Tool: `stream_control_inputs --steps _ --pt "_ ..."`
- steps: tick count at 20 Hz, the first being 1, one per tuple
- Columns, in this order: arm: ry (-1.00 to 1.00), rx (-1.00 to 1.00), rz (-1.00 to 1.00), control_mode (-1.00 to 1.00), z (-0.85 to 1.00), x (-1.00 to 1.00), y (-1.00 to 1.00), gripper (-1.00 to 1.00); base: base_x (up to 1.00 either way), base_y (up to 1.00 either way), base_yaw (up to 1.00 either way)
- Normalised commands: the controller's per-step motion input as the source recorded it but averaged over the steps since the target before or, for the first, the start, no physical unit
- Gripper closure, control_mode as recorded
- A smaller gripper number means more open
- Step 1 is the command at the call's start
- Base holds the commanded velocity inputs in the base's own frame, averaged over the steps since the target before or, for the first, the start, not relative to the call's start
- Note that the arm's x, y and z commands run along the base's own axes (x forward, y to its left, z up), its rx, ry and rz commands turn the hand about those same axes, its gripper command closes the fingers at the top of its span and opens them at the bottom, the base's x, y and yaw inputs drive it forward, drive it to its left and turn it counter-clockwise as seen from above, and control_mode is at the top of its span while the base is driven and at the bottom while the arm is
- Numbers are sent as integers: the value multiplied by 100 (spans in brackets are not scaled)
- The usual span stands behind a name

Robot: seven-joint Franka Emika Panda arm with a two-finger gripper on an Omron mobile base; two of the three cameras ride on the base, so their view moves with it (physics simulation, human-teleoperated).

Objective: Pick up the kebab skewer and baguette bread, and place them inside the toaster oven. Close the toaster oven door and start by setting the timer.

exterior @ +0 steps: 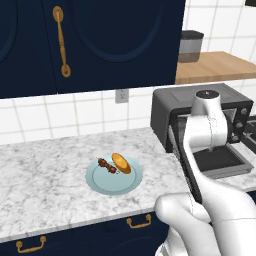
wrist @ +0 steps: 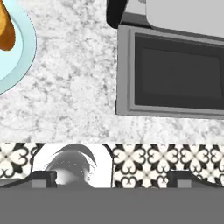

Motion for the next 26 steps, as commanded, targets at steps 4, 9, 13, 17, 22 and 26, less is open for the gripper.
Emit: stream_control_inputs --steps 4,9,13,17,22,26 --pt "12 30 16 -100 -1 0 89 -100 0 0 0" --pt "18 8 7 -100 -10 2 79 -100 0 0 0" --pt "12 0 0 -100 -5 5 53 -100 0 0 0" --pt "12 0 2 -100 -16 21 42 -100 0 0 0" --pt "6 0 3 -100 -33 35 38 -100 0 0 0" --pt "-6 0 0 -100 -28 47 22 -100 0 0 0"
